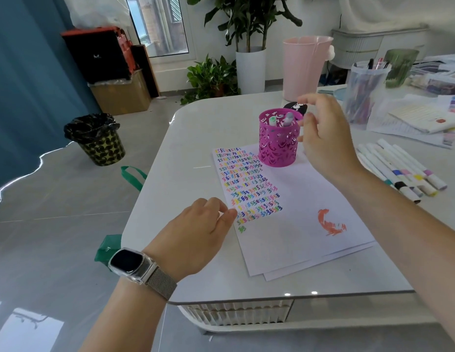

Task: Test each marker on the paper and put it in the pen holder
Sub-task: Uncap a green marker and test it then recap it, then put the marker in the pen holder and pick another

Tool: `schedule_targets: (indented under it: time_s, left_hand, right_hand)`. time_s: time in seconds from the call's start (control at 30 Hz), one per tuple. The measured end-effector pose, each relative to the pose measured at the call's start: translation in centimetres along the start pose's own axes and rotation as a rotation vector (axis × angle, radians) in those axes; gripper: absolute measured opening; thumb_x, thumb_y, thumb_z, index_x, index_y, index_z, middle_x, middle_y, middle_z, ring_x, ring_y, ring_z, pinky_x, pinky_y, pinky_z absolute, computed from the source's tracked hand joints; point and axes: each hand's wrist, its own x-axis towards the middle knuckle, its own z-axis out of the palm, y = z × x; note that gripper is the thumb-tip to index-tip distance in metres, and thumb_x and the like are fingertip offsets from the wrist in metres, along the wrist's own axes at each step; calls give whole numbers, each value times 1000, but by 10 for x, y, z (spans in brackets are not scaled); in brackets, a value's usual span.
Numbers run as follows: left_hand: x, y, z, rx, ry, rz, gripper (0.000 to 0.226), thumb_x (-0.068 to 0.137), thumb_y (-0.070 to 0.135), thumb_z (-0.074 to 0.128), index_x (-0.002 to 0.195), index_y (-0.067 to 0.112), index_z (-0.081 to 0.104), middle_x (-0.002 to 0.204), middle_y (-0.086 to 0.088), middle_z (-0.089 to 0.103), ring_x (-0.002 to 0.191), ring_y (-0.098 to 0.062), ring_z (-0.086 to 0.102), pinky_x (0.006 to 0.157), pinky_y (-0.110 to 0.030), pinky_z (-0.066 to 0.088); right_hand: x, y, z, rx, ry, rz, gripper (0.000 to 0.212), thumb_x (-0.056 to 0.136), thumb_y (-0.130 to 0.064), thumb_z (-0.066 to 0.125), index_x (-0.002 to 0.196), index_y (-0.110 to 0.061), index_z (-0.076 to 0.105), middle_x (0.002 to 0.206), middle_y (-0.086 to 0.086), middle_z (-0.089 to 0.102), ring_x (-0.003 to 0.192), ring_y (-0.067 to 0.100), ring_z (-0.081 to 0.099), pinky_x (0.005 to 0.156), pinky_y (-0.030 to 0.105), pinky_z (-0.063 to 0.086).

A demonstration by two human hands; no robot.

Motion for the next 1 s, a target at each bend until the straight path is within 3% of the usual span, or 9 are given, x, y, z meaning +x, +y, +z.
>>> schedule_targets:
  time_s: [0.07, 0.13, 0.23, 0.4, 0.47, 0.53, 0.63, 0.77, 1.0]
  left_hand:
    - [0, -1, 0, 6, -8, 4, 39, 95, 49, 26, 113, 24, 51, 110, 3, 54, 100, -15, 52, 92, -37, 44]
    - [1, -1, 0, 19, -12, 6, 39, 95, 48, 27, 113, 24, 51, 110, 4, 54, 99, -14, 52, 91, -35, 45]
    - [2, -3, 0, 62, -15, 22, 37, 96, 46, 30, 114, 24, 52, 112, 6, 52, 96, -12, 53, 90, -34, 46]
    - [4, -5, 2, 108, -17, 40, 35, 96, 46, 34, 117, 23, 51, 117, 6, 50, 99, -12, 53, 90, -33, 47]
    - [4, -5, 2, 118, -16, 44, 35, 96, 45, 35, 120, 23, 50, 119, 6, 49, 101, -12, 52, 90, -31, 46]
    - [4, -4, 2, 128, -19, 48, 36, 96, 45, 36, 122, 23, 49, 121, 6, 49, 105, -12, 51, 91, -30, 46]
    - [2, -3, 3, 138, -11, 50, 35, 96, 44, 37, 123, 23, 48, 123, 6, 48, 108, -12, 50, 94, -30, 44]
    - [1, -1, 3, 155, -5, 49, 36, 96, 44, 38, 124, 24, 48, 124, 6, 47, 111, -13, 49, 95, -30, 44]
    - [1, -1, 5, 190, 43, 87, 36, 96, 44, 37, 124, 24, 48, 125, 6, 46, 112, -13, 50, 94, -30, 45]
  right_hand:
    - [0, -3, -3, -4, -77, -2, 34, 98, -5, 37, 128, -13, 50, 128, 0, 48, 112, 22, 57, 95, 41, 51]
    - [2, -4, -11, -11, -95, 23, 36, 97, -5, 40, 129, -15, 50, 130, 0, 50, 110, 17, 56, 93, 29, 49]
    - [7, -2, -32, -87, -131, 125, 35, 92, -1, 44, 122, -15, 56, 115, -1, 58, 96, 12, 55, 72, 11, 39]
    - [1, 21, -60, -380, -414, 349, 23, 89, -6, 57, 109, -16, 64, 108, 3, 65, 87, 18, 57, 73, 23, 38]
    - [-10, 26, -62, -469, -596, 473, 18, 90, -22, 63, 106, -18, 57, 105, 3, 62, 83, 23, 60, 66, 27, 43]
    - [-22, 37, -56, -653, -724, 424, 31, 89, -37, 61, 107, -12, 57, 98, 7, 57, 86, 26, 55, 66, 30, 42]
    - [-32, 45, -43, -858, -653, 315, 34, 92, -44, 52, 95, -11, 55, 89, 7, 49, 85, 28, 50, 68, 33, 42]
    - [-33, 36, -36, -926, -537, 333, 21, 94, -27, 47, 82, -9, 51, 71, 5, 45, 73, 29, 50, 50, 26, 30]
    - [-28, 21, -42, -731, -490, 418, 34, 90, -30, 52, 67, -5, 46, 67, 8, 48, 70, 30, 50, 49, 27, 29]
